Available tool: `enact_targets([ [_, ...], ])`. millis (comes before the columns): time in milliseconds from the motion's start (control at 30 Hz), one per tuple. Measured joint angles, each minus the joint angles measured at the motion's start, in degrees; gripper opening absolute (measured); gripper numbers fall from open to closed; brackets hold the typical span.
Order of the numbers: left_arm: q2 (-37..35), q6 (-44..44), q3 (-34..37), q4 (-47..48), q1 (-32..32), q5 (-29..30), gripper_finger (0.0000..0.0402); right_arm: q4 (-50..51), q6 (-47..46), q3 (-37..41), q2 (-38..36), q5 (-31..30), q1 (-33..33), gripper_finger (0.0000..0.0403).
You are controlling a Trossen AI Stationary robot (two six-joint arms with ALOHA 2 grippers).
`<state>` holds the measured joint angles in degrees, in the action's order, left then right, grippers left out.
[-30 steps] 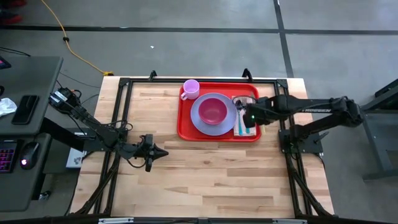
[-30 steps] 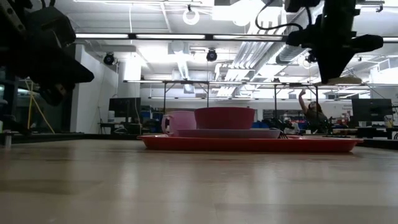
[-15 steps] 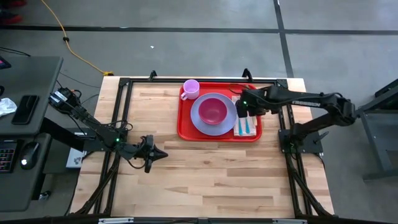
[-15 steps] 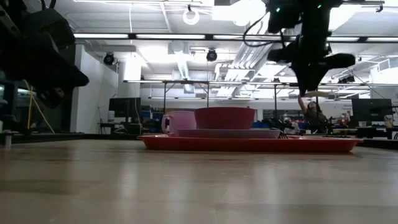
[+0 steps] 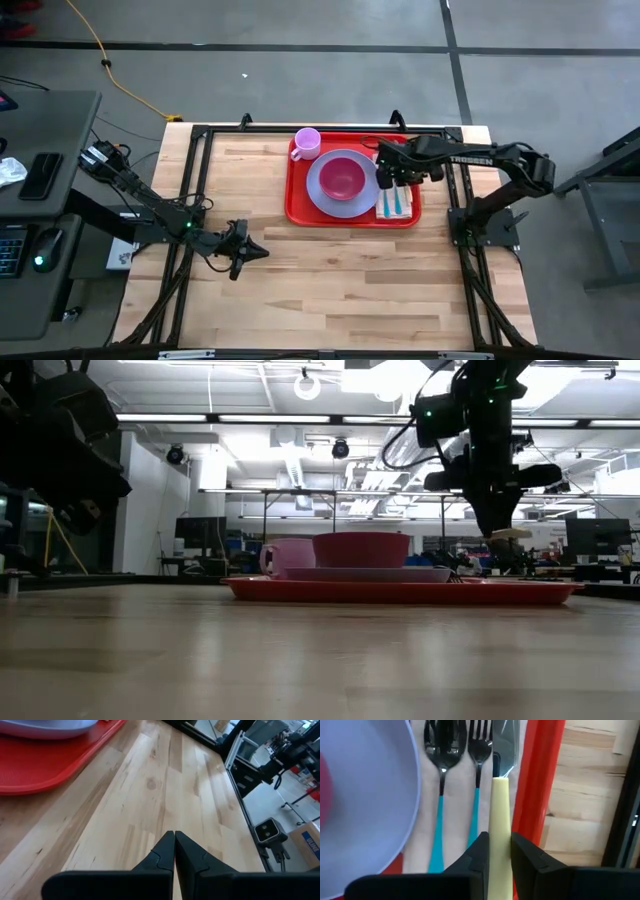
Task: Set up tray
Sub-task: Put the knife to the right of the blue fork on top of the white napkin on the serving tray
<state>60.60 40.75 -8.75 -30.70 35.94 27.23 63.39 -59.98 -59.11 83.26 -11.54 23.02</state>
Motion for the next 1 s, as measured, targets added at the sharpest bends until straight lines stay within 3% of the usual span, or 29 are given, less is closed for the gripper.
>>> enact_targets([
  [367,-3.6,0.7,0.0,4.5,0.0,0.0,0.0040,-9.3,-2.9,8.0,-0.4,4.9,1.9,0.0045],
  [867,-9.9,2.1,0.0,12.6,0.0,0.3,0.0040,-12.4,-1.5,8.4,-0.5,3.4,5.6,0.0047],
  [1000,-11.5,2.1,0.0,14.5,0.0,0.7,0.0040,-15.3,-1.8,11.5,-0.5,4.8,5.9,0.0047],
])
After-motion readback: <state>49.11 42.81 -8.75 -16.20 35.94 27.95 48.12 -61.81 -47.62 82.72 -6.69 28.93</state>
